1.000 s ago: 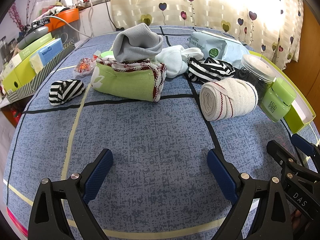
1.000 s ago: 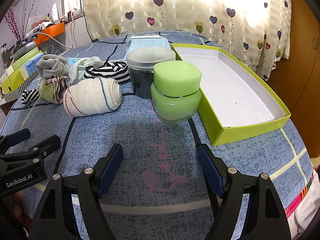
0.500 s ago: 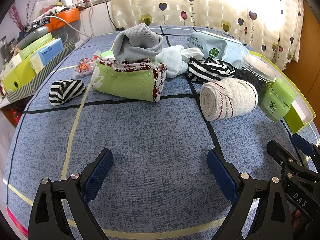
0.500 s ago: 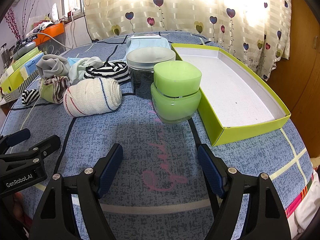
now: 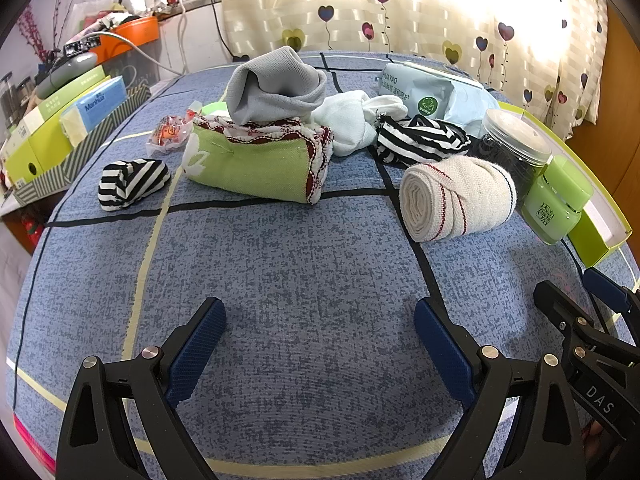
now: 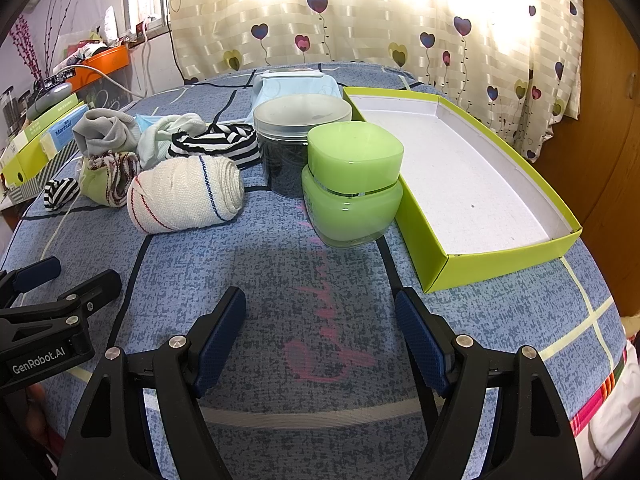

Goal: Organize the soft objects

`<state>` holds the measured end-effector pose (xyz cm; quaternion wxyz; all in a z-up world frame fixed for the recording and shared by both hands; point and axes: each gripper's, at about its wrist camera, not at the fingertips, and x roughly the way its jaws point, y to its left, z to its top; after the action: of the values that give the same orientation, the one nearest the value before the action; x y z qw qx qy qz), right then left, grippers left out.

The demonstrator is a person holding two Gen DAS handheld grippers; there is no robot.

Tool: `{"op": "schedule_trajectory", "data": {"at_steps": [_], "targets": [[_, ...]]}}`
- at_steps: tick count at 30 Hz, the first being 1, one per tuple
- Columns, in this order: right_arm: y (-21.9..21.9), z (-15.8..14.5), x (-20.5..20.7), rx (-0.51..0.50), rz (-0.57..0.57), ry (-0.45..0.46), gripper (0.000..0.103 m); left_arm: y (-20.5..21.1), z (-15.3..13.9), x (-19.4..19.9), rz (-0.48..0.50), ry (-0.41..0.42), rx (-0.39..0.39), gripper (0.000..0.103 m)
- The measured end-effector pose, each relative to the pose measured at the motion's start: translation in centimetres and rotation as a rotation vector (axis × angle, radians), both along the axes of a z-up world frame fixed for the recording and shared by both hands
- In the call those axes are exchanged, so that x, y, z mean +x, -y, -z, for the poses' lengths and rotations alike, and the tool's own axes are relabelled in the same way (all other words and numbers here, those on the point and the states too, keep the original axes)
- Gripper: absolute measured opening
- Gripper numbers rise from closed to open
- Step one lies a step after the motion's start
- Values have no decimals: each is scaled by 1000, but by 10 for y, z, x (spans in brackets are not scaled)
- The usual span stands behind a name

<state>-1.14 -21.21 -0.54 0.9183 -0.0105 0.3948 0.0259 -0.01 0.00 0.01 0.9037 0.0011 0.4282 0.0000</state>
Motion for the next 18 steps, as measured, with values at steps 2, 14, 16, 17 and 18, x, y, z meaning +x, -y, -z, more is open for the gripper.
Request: {"op": "schedule_trajectory", "data": {"at_steps": [2,14,16,17,18], "targets": [[3,-1,1,0,-1,-2,77,0,0,0,0,0,0,95],[2,-8,8,15,-51,-35,77,-5,-4,3,82,-35,0,95],[-1,-11,8,27,-77,-33,77,-11,-6,5,96,-44,1,95],[-4,-13,8,27,-93,-20,77,-14,-6,5,98,-47,1,95],[-7,-16,9,19,-110,-8,77,-18,-6,6,99,-52,-6,95]]}}
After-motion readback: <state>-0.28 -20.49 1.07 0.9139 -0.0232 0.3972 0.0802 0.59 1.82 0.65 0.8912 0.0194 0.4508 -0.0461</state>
